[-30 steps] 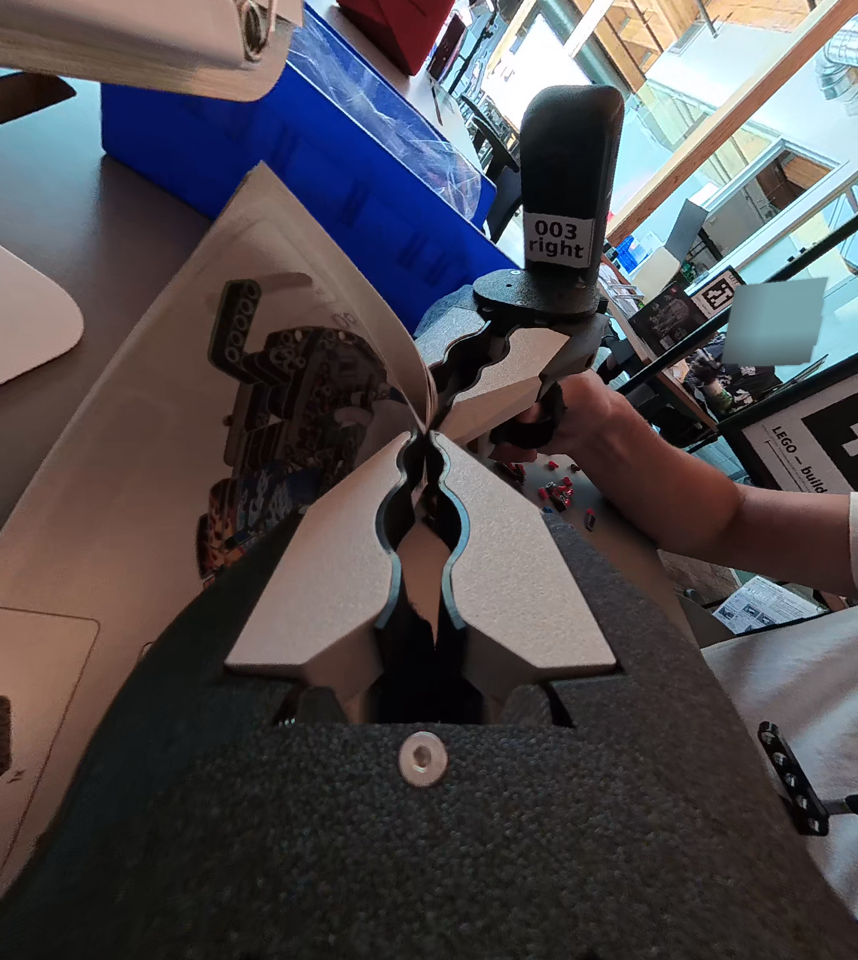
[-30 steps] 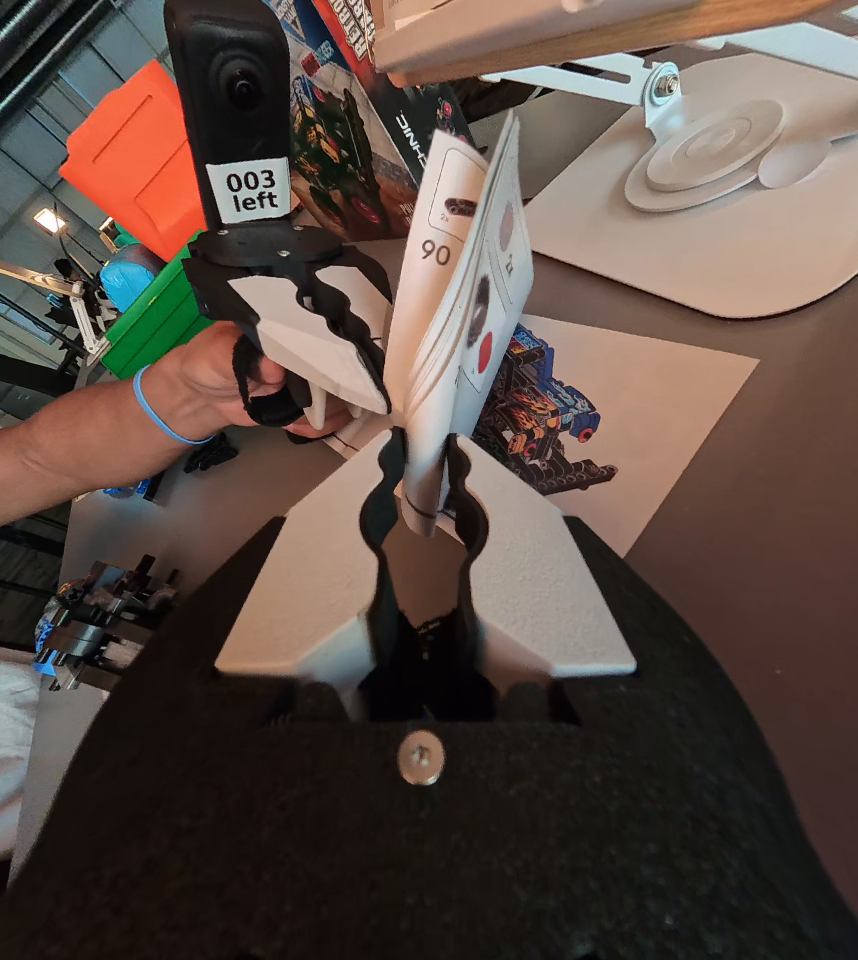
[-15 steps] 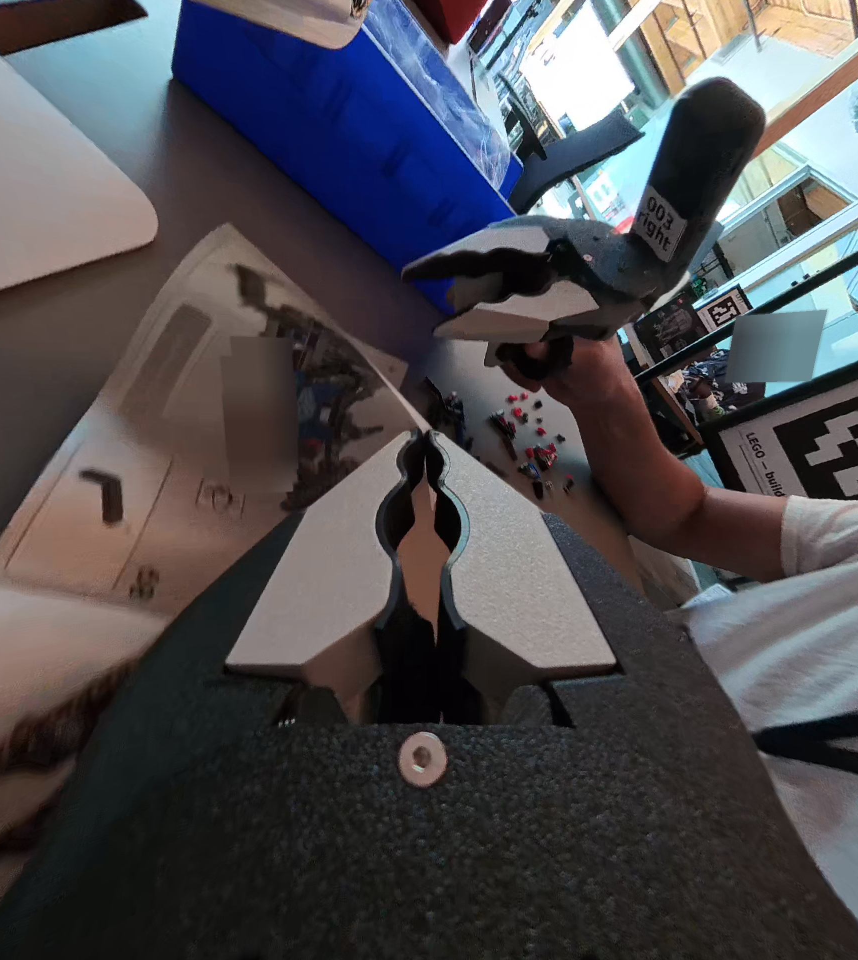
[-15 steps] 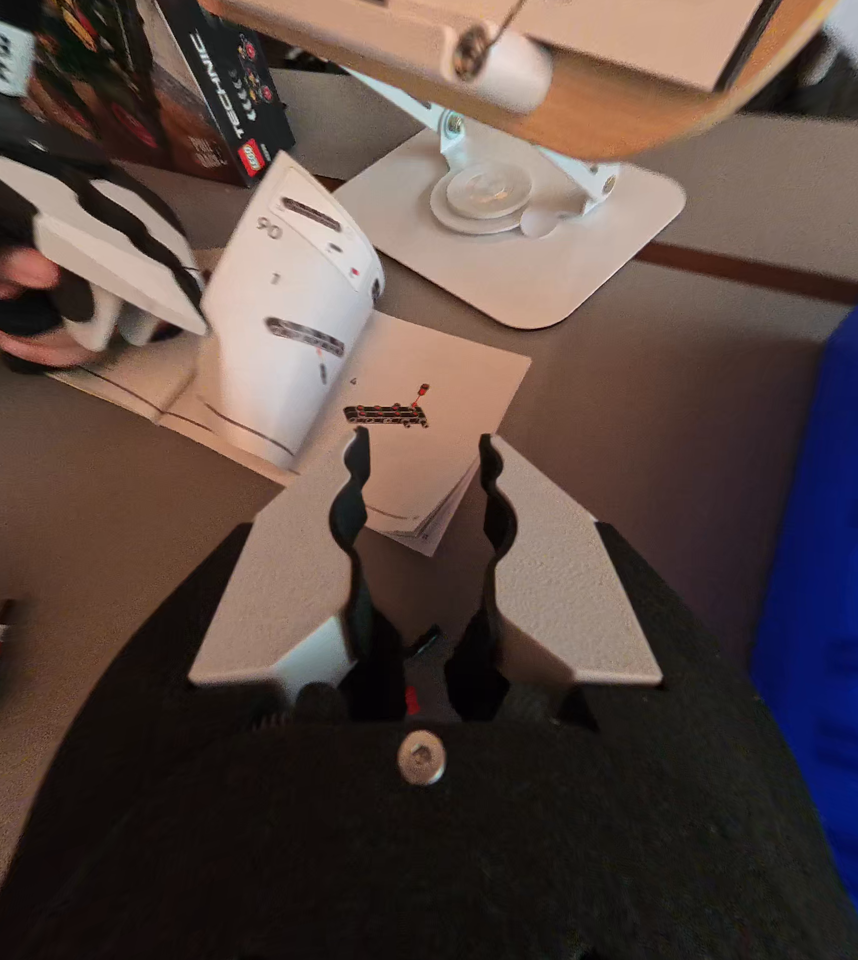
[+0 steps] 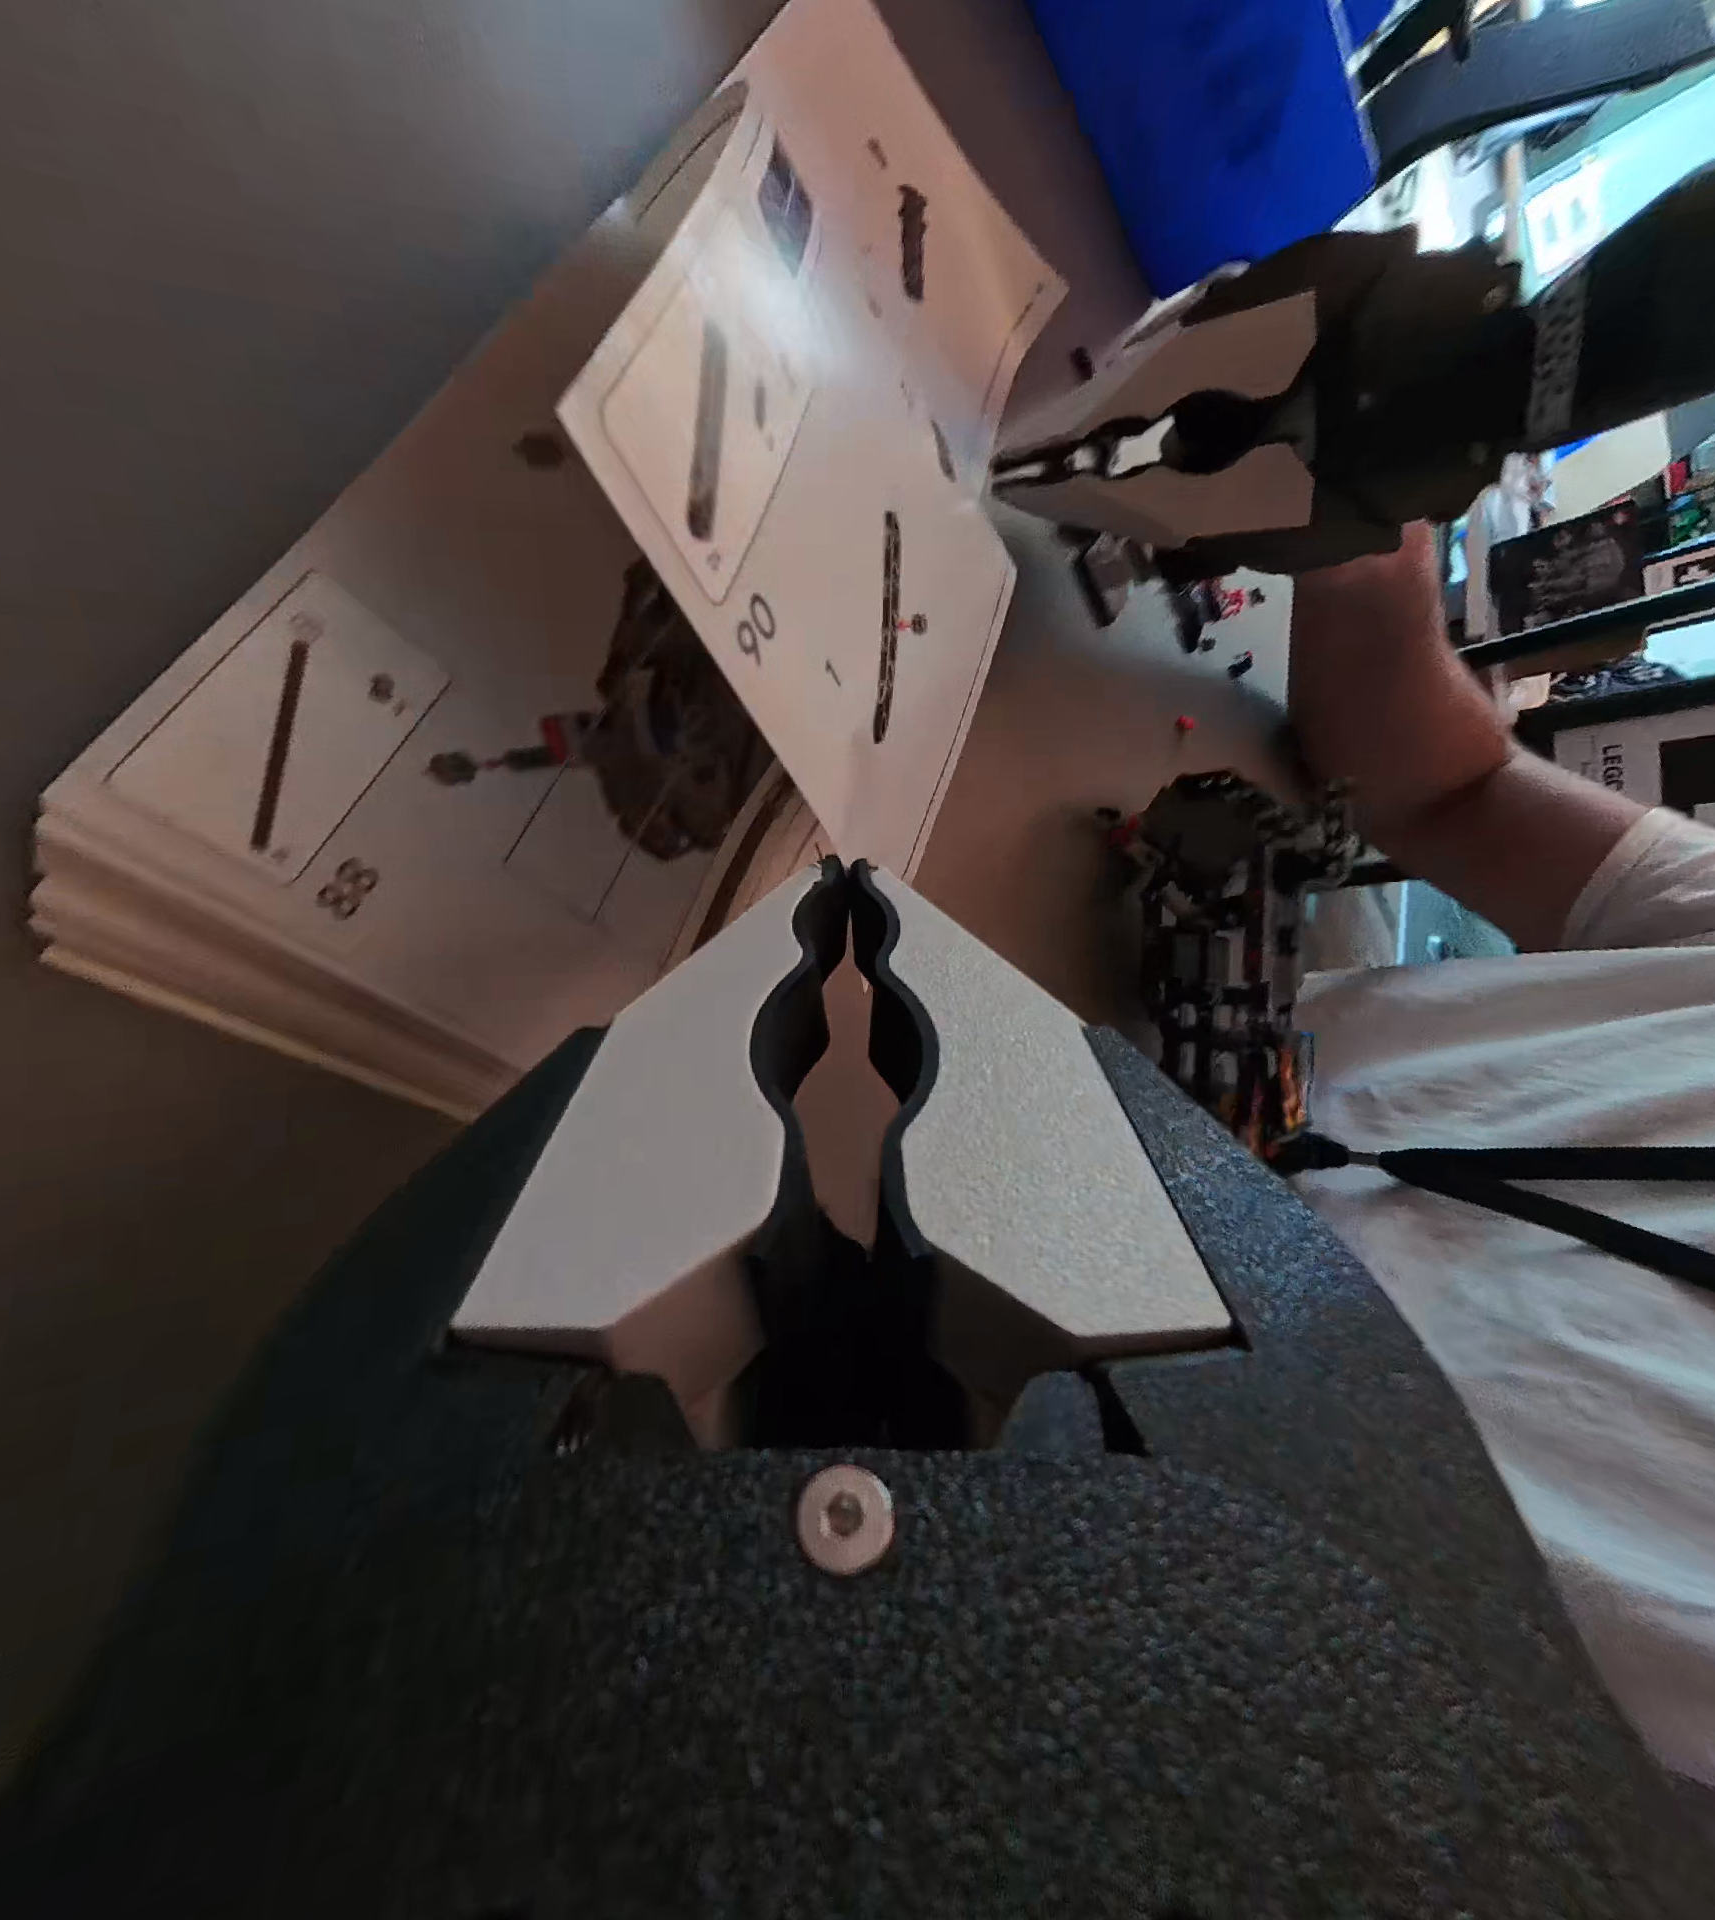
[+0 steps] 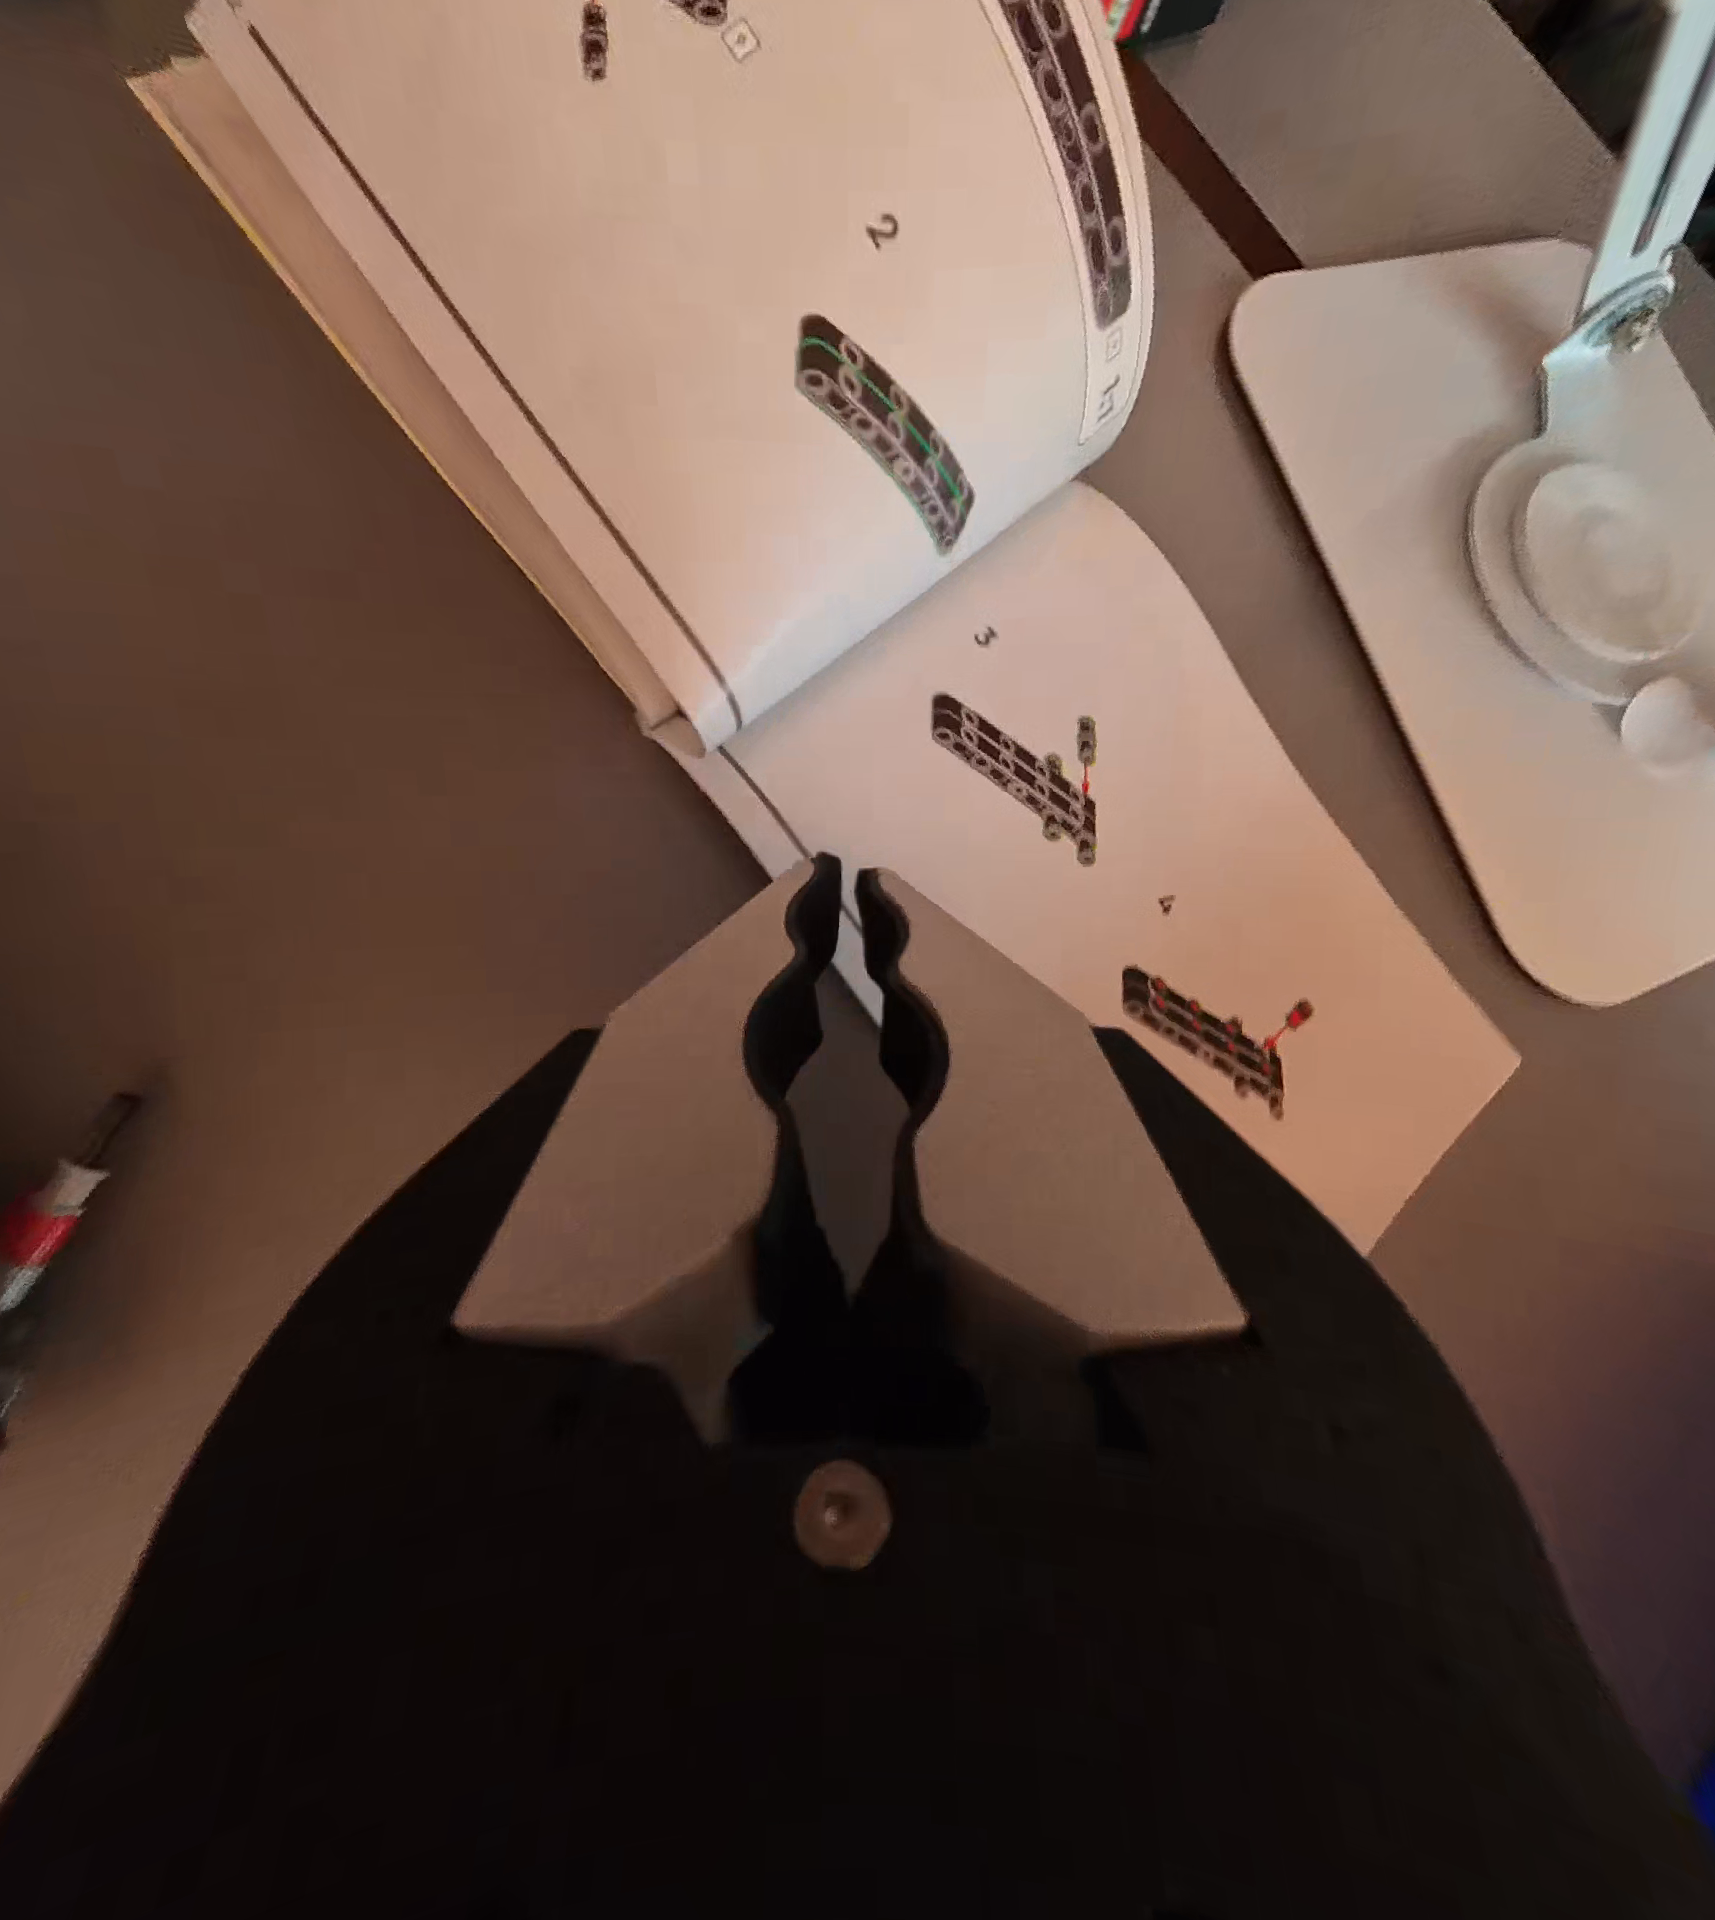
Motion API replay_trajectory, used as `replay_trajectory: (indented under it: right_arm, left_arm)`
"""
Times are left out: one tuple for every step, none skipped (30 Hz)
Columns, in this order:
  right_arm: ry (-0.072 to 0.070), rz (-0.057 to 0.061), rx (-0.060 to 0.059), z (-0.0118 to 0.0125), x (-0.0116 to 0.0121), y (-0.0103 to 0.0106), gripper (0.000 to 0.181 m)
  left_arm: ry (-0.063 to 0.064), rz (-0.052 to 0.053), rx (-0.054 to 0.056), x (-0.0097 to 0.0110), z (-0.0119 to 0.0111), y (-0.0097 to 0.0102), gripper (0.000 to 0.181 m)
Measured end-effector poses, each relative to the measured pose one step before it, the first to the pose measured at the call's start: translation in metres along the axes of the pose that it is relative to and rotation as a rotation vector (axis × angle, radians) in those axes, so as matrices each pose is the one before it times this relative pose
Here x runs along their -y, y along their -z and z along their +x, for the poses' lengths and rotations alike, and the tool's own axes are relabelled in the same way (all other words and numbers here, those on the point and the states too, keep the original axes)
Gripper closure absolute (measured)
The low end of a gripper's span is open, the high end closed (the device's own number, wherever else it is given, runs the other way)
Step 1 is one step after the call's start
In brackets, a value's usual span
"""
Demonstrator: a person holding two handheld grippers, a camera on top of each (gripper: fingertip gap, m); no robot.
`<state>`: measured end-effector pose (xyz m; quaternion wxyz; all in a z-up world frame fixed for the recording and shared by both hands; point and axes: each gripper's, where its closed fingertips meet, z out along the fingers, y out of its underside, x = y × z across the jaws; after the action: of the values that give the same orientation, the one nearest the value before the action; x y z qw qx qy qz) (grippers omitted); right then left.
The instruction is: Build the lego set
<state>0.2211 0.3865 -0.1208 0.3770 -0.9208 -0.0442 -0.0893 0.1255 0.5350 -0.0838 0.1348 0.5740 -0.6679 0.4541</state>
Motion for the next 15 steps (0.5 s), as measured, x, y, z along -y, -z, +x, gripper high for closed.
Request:
replay_trajectory:
  right_arm:
    - [0.0092,-0.0046,0.0031,-0.00141,0.00360,-0.00438,0.179]
    - [-0.0022,0.0016,0.0124,-0.00218,0.00472,-0.00395,0.179]
    - [-0.0081,0.0075,0.0190,-0.00313,0.00586,-0.00346,0.179]
    - [-0.0047,0.0110,0.0196,-0.00442,0.00625,-0.00289,0.179]
    - [0.0040,0.0113,0.0129,-0.00471,0.00581,-0.00272,0.179]
    - [0.0145,0.0093,0.0046,-0.00408,0.00500,-0.00288,0.179]
    - [0.0209,0.0092,-0.0052,-0.00280,0.00450,-0.00308,0.179]
    - [0.0226,0.0048,-0.0028,-0.00295,0.00365,-0.00335,0.180]
    - [0.0187,-0.0016,-0.0022,-0.00251,0.00266,-0.00365,0.180]
    - [0.0160,-0.0024,-0.0007,-0.00199,0.00243,-0.00379,0.181]
    - [0.0151,-0.0049,-0.0057,-0.00037,0.00140,-0.00358,0.181]
    - [0.0082,-0.0038,-0.0145,0.00158,0.00087,-0.00313,0.181]
    - [0.0014,-0.0028,-0.0019,0.00025,0.00019,-0.00285,0.181]
    - [-0.0067,-0.0090,0.0167,-0.00258,-0.00144,-0.00305,0.181]
    - [-0.0099,-0.0070,0.0121,-0.00200,-0.00195,-0.00314,0.181]
  left_arm:
    - [0.0039,-0.0273,0.0126,-0.00655,-0.00626,0.00199,0.181]
    - [0.0061,-0.0266,0.0163,-0.00664,-0.00727,0.00153,0.181]
    - [0.0103,-0.0142,0.0192,-0.00505,-0.00774,0.00164,0.181]
    - [0.0107,-0.0099,0.0122,-0.00457,-0.00627,0.00152,0.181]
    - [0.0093,-0.0092,0.0069,-0.00443,-0.00484,0.00160,0.181]
    - [0.0073,-0.0023,0.0062,-0.00309,-0.00395,0.00169,0.181]
    - [0.0058,-0.0001,0.0053,-0.00249,-0.00306,0.00196,0.181]
    - [0.0025,-0.0002,0.0028,-0.00200,-0.00198,0.00204,0.181]
    - [-0.0015,0.0014,0.0042,-0.00137,-0.00161,0.00220,0.181]
    - [-0.0038,-0.0025,0.0036,-0.00166,-0.00141,0.00203,0.181]
    - [-0.0052,-0.0068,0.0023,-0.00203,-0.00119,0.00160,0.181]
    - [-0.0022,-0.0061,0.0026,-0.00200,-0.00174,0.00124,0.181]
    - [0.0042,-0.0066,-0.0009,-0.00221,-0.00145,0.00061,0.181]
    - [0.0054,-0.0076,-0.0046,-0.00265,-0.00074,-0.00048,0.181]
    - [0.0033,-0.0095,0.0038,-0.00288,-0.00167,-0.00107,0.181]
